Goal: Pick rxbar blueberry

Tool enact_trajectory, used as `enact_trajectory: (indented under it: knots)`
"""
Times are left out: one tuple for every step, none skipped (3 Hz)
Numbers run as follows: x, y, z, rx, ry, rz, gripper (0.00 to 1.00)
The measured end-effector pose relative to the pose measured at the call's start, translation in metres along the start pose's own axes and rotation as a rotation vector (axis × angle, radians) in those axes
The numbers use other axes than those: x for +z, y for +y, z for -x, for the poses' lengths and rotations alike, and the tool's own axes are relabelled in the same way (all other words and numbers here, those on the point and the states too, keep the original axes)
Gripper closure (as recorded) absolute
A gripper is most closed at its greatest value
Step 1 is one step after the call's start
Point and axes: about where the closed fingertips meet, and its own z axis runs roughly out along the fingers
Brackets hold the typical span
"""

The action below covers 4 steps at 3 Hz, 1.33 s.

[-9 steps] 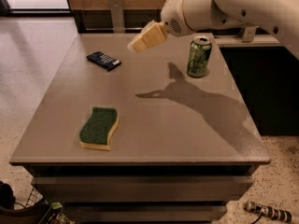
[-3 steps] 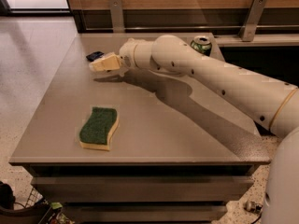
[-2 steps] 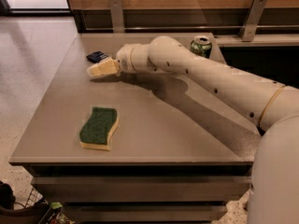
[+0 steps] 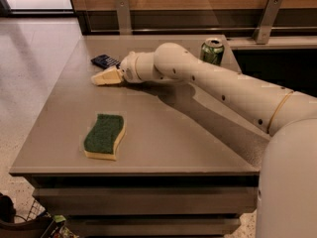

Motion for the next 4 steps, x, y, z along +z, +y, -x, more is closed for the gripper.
enact_trajectory:
  knots:
    - [-0.0012,0.0002,0.0031,0.0,0.0,0.0,0.47]
    - [-0.0031,0.0006,0.0079,0.0,0.0,0.0,0.78]
    - [-0.0041,0.0011,0.011,0.0,0.0,0.001,1.0]
    - [-0.0041,0.0011,0.0111,0.0,0.0,0.001,1.0]
